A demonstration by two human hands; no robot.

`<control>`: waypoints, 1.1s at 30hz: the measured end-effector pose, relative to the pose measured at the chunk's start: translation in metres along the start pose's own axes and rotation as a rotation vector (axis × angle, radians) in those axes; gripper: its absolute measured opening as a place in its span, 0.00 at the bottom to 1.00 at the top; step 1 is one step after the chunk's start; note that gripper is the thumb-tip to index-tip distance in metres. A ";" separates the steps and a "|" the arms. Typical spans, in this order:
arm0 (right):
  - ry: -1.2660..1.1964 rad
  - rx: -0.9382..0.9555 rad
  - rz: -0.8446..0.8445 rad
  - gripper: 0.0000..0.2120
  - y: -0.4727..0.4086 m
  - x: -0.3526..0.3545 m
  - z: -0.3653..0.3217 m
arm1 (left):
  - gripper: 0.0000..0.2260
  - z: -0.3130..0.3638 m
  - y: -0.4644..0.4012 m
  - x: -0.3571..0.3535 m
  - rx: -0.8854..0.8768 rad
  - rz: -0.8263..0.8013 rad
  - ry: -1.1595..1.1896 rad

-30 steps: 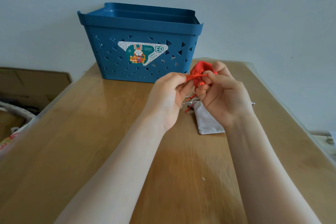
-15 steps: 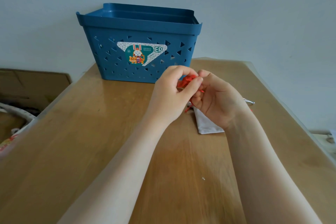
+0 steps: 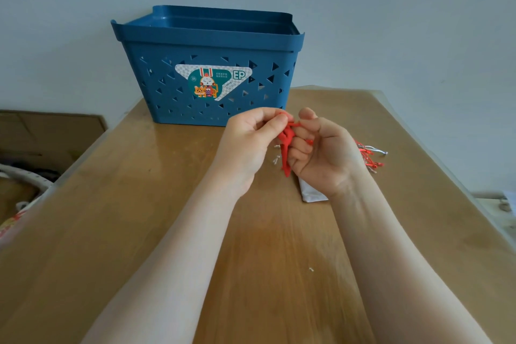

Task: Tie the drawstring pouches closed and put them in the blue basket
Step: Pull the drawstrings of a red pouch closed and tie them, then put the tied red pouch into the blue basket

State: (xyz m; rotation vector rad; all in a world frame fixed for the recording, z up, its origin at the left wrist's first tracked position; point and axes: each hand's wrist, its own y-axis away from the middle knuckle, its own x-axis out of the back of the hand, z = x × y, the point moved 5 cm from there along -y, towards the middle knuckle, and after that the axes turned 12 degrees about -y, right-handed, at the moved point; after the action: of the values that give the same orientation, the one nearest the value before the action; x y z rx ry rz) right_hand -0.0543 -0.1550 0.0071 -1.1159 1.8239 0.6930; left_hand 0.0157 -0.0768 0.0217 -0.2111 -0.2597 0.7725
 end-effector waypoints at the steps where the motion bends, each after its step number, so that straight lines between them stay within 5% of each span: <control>1: -0.014 0.001 -0.022 0.08 0.000 -0.001 0.000 | 0.07 0.001 0.000 0.001 0.007 0.001 0.025; 9: 0.206 0.079 -0.060 0.11 0.005 -0.004 -0.017 | 0.11 0.017 0.006 0.001 -0.019 -0.094 0.142; 12: 0.144 0.057 0.027 0.10 0.005 0.003 -0.021 | 0.05 0.019 0.013 -0.005 -0.142 -0.163 -0.073; 14: 0.087 0.023 0.080 0.14 0.004 0.005 -0.022 | 0.11 0.013 0.014 -0.009 -0.198 -0.162 -0.227; 17: 0.097 0.027 0.074 0.22 0.007 0.004 -0.024 | 0.14 0.009 0.017 -0.014 -0.222 -0.116 -0.183; 21: 0.114 0.070 0.070 0.12 0.006 0.004 -0.026 | 0.11 0.023 0.019 -0.007 -0.335 -0.013 -0.033; 23: 0.226 0.197 0.220 0.07 0.001 0.017 -0.033 | 0.10 0.023 0.016 0.001 -0.350 0.062 -0.055; 26: 0.530 0.389 0.440 0.13 0.000 0.033 -0.048 | 0.11 0.015 0.011 0.012 -0.291 0.185 -0.053; 33: 0.845 0.409 0.298 0.07 -0.014 0.012 -0.051 | 0.12 0.018 -0.021 0.019 -0.210 0.312 -0.205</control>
State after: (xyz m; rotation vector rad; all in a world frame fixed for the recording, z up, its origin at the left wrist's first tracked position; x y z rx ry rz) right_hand -0.0646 -0.2069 0.0200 -0.9223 2.7238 -0.0529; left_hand 0.0372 -0.0759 0.0478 -0.3771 -0.5109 1.0786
